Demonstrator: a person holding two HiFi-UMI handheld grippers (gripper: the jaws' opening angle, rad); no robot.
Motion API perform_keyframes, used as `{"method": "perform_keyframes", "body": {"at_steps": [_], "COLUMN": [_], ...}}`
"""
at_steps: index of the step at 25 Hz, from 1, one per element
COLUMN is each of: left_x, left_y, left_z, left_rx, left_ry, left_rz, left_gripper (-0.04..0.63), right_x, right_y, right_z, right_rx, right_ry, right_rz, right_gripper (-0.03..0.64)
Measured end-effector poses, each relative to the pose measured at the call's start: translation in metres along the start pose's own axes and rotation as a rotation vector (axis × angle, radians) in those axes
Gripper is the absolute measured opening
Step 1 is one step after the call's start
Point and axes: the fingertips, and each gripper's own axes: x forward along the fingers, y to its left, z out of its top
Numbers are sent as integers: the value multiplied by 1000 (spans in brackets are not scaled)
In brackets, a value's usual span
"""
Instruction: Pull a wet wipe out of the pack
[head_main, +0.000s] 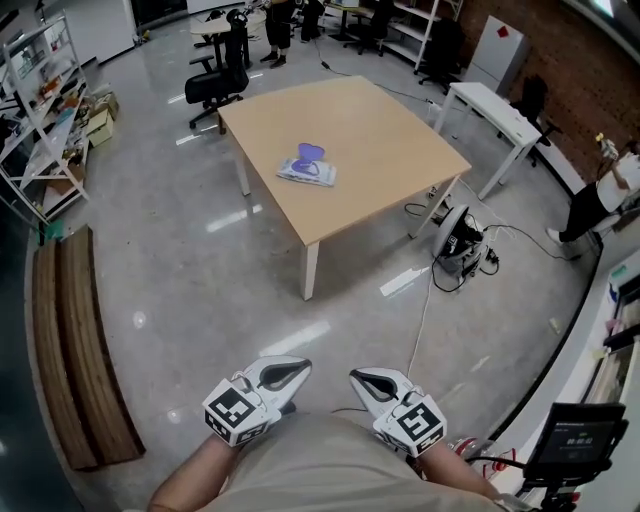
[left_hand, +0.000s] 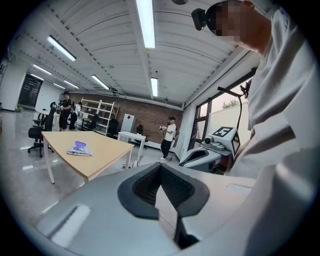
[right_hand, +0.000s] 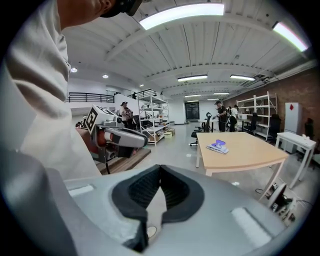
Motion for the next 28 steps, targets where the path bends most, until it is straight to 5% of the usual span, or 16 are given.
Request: {"method": "perform_keyframes", "body": {"at_steps": [14, 22, 28], "left_x": [-77, -30, 37], "left_y": [148, 196, 248], "left_z": [-7, 6, 41], "left_rx": [-15, -30, -31], "left_ry": [39, 35, 59], "left_rz": [43, 20, 44], "left_gripper": [5, 5, 5], "right_x": [149, 184, 207], "right_y": [10, -49, -134], "right_z": [66, 72, 95], "right_rx": [-12, 3, 4], "right_ry": [-18, 19, -10], "right_rz": [21, 23, 71], "right_gripper": [3, 3, 3]}}
